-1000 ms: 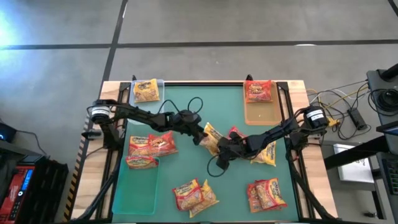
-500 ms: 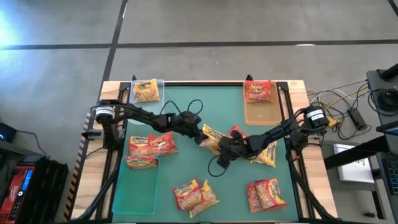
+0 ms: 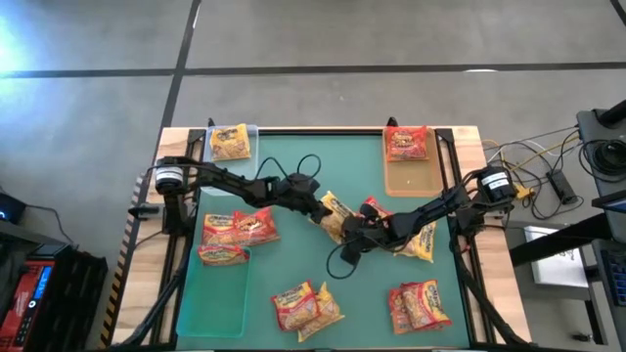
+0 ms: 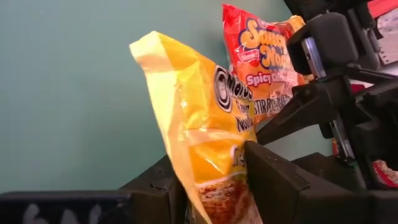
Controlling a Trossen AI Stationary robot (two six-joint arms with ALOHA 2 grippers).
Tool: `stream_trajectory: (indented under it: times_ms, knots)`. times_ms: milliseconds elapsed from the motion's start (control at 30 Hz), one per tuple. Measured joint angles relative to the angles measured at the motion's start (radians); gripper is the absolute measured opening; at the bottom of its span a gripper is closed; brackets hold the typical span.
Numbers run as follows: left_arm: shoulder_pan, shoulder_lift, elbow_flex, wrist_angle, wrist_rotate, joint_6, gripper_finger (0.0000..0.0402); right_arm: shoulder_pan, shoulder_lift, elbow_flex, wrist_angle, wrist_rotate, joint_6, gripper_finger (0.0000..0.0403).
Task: Sort Maruchan noodles
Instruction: Put the yellow noddle pack into the transparent bin
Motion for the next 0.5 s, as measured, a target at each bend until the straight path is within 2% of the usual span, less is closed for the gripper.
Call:
stream_trajectory:
  times_ms: [200, 500]
  knots:
    - [0.000, -0.001, 0.003, 0.011, 0.007, 0.029, 0.0089, 0.003, -0.003, 0.000, -0.018, -0.004, 0.000, 0.0137]
    - [0.009, -0.004, 0.003, 0.009, 0.033, 0.053, 0.0083, 0.017, -0.035, 0.018, -0.051, 0.001, 0.000, 0.0137]
